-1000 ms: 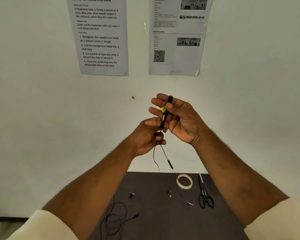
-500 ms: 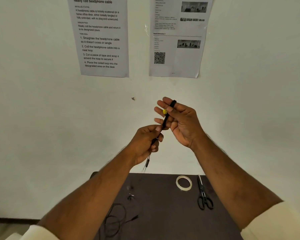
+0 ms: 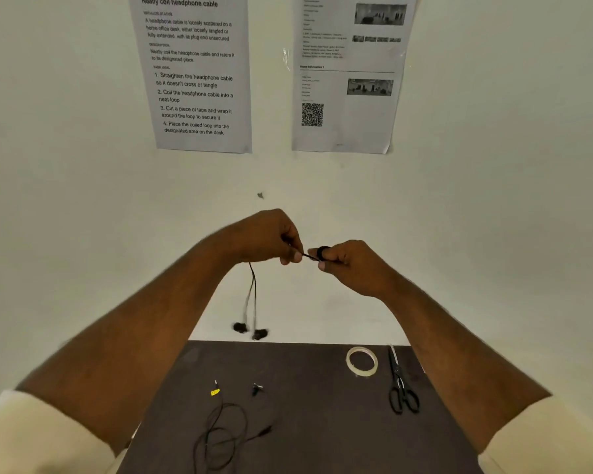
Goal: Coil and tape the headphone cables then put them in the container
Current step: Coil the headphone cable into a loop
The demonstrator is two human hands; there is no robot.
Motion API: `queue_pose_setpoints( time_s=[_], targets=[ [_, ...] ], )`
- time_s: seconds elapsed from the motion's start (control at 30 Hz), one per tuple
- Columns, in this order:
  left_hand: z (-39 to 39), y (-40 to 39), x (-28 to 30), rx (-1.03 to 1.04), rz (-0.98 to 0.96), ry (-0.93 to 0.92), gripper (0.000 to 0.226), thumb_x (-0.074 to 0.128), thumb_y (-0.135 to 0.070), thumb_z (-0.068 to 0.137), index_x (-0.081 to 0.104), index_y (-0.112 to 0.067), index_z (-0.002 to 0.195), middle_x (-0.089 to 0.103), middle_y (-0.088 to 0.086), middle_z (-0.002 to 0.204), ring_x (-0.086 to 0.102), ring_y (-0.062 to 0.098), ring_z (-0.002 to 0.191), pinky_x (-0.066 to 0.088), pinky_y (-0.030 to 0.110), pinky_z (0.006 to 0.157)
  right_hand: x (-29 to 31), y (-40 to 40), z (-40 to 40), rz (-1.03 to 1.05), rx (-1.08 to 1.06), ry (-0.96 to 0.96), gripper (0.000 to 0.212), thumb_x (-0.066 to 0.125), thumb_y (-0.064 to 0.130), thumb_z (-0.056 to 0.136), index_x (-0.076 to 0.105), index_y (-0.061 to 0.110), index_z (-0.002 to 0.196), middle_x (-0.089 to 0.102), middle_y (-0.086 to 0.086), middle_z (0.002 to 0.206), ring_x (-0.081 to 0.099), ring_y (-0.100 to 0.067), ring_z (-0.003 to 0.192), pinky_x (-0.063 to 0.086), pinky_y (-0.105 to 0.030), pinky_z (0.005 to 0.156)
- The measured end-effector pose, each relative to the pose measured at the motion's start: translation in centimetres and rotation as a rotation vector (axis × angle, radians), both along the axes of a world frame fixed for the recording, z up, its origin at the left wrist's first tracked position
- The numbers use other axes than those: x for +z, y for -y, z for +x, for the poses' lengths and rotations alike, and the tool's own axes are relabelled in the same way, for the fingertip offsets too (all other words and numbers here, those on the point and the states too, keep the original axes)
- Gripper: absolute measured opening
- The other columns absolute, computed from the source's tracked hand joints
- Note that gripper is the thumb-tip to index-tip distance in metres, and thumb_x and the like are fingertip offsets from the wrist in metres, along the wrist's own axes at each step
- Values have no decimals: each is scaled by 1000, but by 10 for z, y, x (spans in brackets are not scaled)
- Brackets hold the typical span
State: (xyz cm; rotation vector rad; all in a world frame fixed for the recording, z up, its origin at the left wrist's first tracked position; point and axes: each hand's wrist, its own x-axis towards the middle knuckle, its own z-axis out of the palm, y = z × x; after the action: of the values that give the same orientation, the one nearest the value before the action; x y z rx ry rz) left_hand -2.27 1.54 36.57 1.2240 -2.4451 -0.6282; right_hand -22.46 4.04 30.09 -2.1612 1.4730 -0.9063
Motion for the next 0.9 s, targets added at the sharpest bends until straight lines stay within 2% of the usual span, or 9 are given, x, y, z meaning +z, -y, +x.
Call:
queue_pose_setpoints(
  time_s=[0.03, 0.1, 0.27, 0.4, 0.5, 0.6, 0.7, 0.77, 0.9],
  targets=[
    [-2, -1, 5, -24, -35, 32, 10, 74, -17, 82, 77, -12, 90, 71, 0, 71, 62, 6, 70, 49, 28, 77, -2, 1, 0, 23, -6, 10, 21, 61, 13, 92, 68, 8, 73, 74, 16, 93, 64, 3, 64, 49, -19, 63],
    [-8, -1, 11, -76, -92, 62, 11, 75, -14, 81, 77, -11, 92, 74, 4, 79, 66, 11, 77, 51, 27, 77, -2, -3, 0, 101, 5, 66, 15, 62, 17, 92, 75, 9, 92, 75, -2, 100, 70, -15, 91, 55, -43, 85],
    [-13, 4, 16, -191, -78, -68, 12, 77, -6, 78, 77, -10, 89, 75, -3, 81, 68, 1, 75, 49, 11, 70, 8, -24, 6, 483, 179, 370, 23, 59, 9, 93, 67, 6, 114, 68, -6, 119, 68, -28, 104, 53, -49, 90],
    [-8, 4, -3, -241, 147, -395, 12, 72, -1, 81, 76, -11, 86, 74, -5, 76, 66, 6, 72, 50, 19, 66, 17, -37, 7, 630, 369, 660, 28, 59, 7, 87, 66, 4, 113, 68, -16, 116, 67, -37, 101, 56, -53, 83],
    [-13, -4, -28, -212, 392, -738, 29, 57, 2, 90, 77, -17, 80, 73, 3, 78, 67, 16, 75, 55, 29, 70, 23, -42, 9, 593, 461, 898, 29, 58, 7, 83, 69, 5, 110, 69, -16, 114, 69, -37, 98, 56, -56, 79],
    [-27, -17, -54, -148, 573, -944, 42, 45, 3, 96, 73, -19, 76, 67, 3, 70, 62, 18, 66, 52, 30, 64, 25, -41, 14, 532, 502, 1025, 30, 58, 9, 82, 70, 7, 110, 69, -15, 113, 69, -36, 99, 56, -56, 78],
    [-36, -31, -76, -80, 629, -1012, 46, 40, 5, 98, 71, -18, 72, 51, 2, 58, 41, 11, 49, 38, 24, 49, 27, -39, 15, 473, 532, 1181, 29, 59, 10, 79, 72, 7, 105, 71, -13, 111, 69, -35, 97, 58, -52, 76],
    [-39, -39, -86, -38, 679, -1056, 36, 42, 1, 99, 70, -13, 80, 50, 4, 57, 34, 11, 46, 35, 24, 47, 29, -36, 13, 421, 509, 1220, 28, 60, 12, 77, 74, 10, 102, 71, -12, 110, 69, -34, 99, 58, -49, 76],
    [-40, -42, -93, 60, 586, -1017, 24, 46, -13, 101, 69, -9, 96, 43, 2, 50, 45, 18, 54, 49, 36, 66, 22, -31, 18, 355, 435, 1262, 27, 59, 12, 80, 73, 9, 103, 70, -13, 113, 66, -35, 106, 54, -54, 86]
  ],
)
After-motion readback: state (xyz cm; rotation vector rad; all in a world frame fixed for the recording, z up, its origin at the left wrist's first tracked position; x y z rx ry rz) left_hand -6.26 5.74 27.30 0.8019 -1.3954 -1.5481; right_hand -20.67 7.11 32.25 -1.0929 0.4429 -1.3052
